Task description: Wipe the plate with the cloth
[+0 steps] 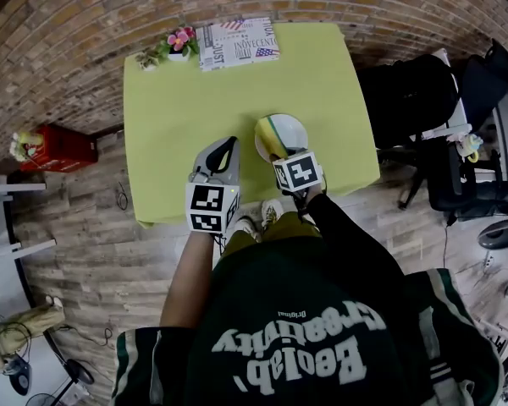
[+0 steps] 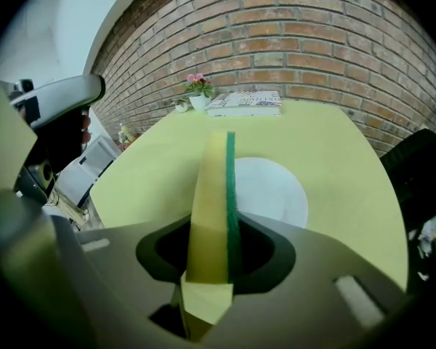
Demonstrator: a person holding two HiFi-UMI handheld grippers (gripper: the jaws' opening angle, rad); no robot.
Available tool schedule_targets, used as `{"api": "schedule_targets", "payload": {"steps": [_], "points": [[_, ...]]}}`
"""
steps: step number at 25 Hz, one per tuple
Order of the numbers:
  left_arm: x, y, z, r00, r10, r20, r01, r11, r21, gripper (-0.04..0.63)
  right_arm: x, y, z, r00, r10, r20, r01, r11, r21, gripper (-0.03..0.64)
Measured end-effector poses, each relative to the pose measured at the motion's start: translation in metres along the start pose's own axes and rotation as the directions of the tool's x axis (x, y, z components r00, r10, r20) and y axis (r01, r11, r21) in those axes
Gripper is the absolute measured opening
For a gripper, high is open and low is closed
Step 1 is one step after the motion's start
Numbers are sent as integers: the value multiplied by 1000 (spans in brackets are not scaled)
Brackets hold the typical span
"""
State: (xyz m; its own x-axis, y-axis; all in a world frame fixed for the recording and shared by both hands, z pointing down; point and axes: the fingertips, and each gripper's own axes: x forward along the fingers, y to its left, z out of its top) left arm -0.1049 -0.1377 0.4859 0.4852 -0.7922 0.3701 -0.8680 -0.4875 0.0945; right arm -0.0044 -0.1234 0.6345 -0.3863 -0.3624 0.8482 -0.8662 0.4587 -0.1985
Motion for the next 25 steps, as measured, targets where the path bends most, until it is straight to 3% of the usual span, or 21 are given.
{"api": "schedule_targets", "payload": {"steps": [9,14,19,25], "points": [[23,-21,6,999,-46,0,46,999,11,3,-19,-63,-10,994,-110,8,109,992,65,138],[30,-28,10,998,-59,0,59,998,17,3,-28,-86,-15,986,-166,4,166,985,47,138],[31,-31,9,998,-58,-5,58,998,19,3,-30,-83,-14,988,-151,25,150,988,41,138],[27,-27,6,999,-43,-5,43,999,12,3,-30,-44,7,995,-57,82,57,998,8,138]]}}
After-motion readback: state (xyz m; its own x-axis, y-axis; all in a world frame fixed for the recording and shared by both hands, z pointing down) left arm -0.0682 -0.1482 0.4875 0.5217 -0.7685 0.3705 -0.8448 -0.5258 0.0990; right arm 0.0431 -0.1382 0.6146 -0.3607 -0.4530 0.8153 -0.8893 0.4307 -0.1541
